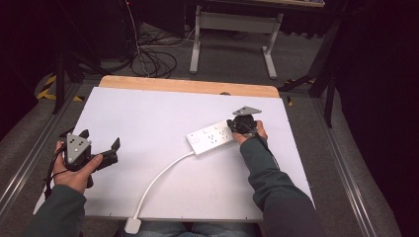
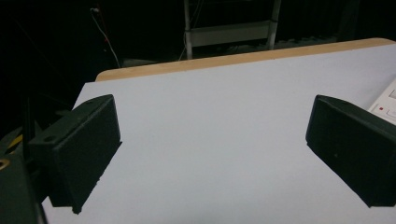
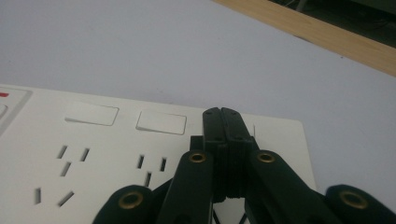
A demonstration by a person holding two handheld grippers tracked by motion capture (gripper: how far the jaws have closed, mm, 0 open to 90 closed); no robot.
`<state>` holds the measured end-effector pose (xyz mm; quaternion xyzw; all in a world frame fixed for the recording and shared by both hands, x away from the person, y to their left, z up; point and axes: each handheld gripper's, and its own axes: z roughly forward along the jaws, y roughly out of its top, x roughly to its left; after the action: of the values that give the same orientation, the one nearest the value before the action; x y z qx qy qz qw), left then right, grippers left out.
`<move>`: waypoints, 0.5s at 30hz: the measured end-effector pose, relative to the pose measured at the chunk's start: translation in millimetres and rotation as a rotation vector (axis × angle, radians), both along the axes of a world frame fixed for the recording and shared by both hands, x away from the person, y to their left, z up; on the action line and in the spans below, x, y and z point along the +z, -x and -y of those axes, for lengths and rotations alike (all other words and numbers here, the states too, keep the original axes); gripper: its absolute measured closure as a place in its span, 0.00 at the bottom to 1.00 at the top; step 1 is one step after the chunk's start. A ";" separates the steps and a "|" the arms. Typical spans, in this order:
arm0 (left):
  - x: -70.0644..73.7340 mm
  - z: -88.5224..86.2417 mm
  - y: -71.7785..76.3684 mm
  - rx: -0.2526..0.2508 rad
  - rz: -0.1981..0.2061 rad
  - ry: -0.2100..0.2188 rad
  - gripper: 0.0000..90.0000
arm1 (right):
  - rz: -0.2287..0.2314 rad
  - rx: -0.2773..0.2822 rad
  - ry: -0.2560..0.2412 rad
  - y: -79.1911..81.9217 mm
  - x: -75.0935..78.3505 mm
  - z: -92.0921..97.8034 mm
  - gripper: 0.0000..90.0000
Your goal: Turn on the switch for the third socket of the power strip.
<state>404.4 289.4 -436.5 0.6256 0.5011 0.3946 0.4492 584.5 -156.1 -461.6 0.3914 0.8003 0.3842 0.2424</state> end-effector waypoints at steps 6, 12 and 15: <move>0.2 7.9 -8.0 -0.029 -0.002 -0.005 0.04 | 0.010 -0.007 -0.029 7.9 5.5 9.5 1.00; 0.5 12.2 -14.4 -0.050 0.001 -0.004 0.04 | 0.017 -0.013 -0.041 16.8 9.1 18.3 1.00; 0.2 12.1 -16.4 -0.049 0.002 0.002 0.04 | 0.025 -0.017 -0.055 20.8 12.0 23.5 1.00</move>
<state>420.8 277.2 -436.3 0.6367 0.4856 0.3836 0.4600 563.8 -179.6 -449.6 0.4000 0.7829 0.4089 0.2446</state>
